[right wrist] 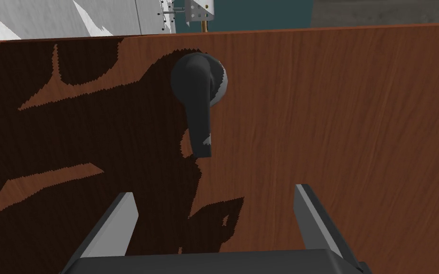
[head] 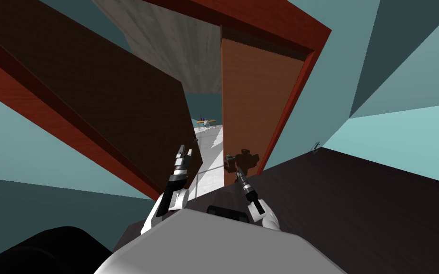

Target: Push the door open

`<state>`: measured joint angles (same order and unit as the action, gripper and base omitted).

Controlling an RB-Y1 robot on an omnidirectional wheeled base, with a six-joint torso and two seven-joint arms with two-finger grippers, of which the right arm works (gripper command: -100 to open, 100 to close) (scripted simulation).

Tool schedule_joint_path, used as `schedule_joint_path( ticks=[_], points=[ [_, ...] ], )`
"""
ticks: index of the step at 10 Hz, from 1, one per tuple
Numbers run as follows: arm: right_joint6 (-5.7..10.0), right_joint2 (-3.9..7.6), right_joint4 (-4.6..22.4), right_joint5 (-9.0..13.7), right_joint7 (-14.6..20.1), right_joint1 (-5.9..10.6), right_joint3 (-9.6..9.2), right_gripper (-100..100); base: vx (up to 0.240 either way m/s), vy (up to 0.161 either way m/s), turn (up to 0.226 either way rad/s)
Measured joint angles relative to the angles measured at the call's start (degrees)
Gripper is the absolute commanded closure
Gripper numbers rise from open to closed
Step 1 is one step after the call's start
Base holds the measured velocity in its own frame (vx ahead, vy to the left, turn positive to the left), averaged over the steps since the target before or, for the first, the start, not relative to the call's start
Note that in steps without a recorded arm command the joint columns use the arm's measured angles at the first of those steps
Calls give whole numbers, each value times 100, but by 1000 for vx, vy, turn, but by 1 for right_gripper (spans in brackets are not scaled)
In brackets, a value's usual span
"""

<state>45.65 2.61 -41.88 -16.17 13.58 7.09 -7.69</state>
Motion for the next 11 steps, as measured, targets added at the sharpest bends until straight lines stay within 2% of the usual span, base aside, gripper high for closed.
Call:
schedule_joint_path(
  ticks=[5, 9, 11],
  points=[
    [153, -72, 540, -60, 125, 233, -28, -100, 63, -44, 31],
    [146, 1, 564, -35, 91, 244, -1, -100, 172, 70, 28],
    [148, 1, 592, -14, 62, 256, 22, -100, 186, 61, 32]
  ],
)
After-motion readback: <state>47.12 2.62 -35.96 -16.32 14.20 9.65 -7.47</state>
